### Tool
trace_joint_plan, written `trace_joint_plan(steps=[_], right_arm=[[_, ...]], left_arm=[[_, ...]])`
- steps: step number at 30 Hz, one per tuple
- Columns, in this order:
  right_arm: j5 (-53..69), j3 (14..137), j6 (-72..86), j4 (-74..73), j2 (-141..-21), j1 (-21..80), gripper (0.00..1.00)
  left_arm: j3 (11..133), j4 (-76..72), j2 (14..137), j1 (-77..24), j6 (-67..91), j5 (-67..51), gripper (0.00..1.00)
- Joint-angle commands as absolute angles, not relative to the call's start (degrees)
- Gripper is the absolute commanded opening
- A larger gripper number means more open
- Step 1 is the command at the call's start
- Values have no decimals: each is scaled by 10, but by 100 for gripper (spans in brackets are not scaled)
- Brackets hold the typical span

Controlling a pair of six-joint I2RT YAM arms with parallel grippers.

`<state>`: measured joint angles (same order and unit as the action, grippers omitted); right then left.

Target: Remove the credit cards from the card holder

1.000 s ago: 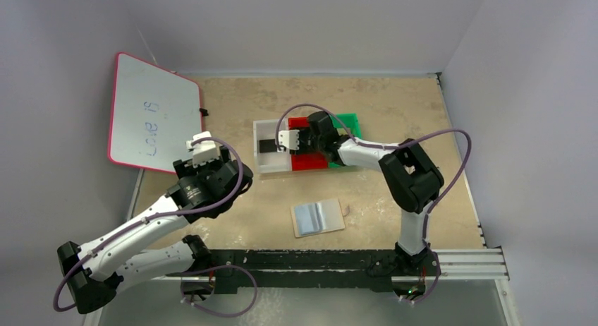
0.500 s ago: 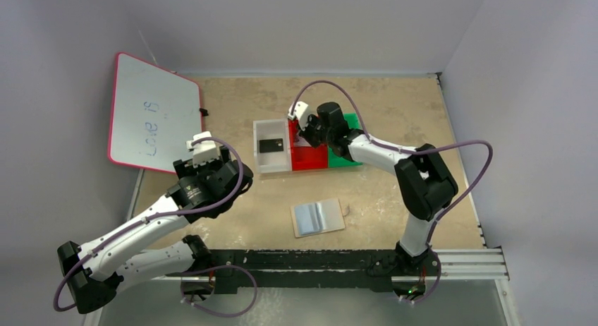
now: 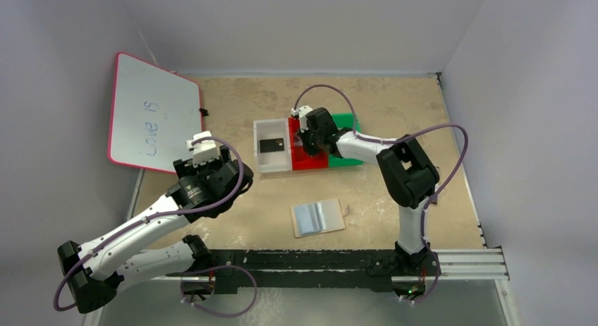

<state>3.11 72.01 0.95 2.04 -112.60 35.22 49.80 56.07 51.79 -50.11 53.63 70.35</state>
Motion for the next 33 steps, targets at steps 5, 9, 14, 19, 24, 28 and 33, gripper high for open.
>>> trace_joint_plan(steps=[5,9,14,19,24,28,33], right_arm=[[-82,770,41,-36,-1173,365,0],[-104,785,39,-52,-1185,378,0],[-141,806,46,-75,-1196,403,0],[-139,816,112,-83,-1194,405,0],[-156,825,161,-94,-1209,405,0],[-191,827,181,-95,-1216,403,0],[-211,846,177,-97,-1237,391,0]], left_arm=[[523,568,522,-499,549,721,84],[525,568,526,-499,549,722,84],[526,575,527,-499,554,725,84],[529,590,521,-499,570,737,84],[527,590,508,-499,574,738,84],[526,587,506,-499,572,736,84],[525,587,511,-499,570,735,84]])
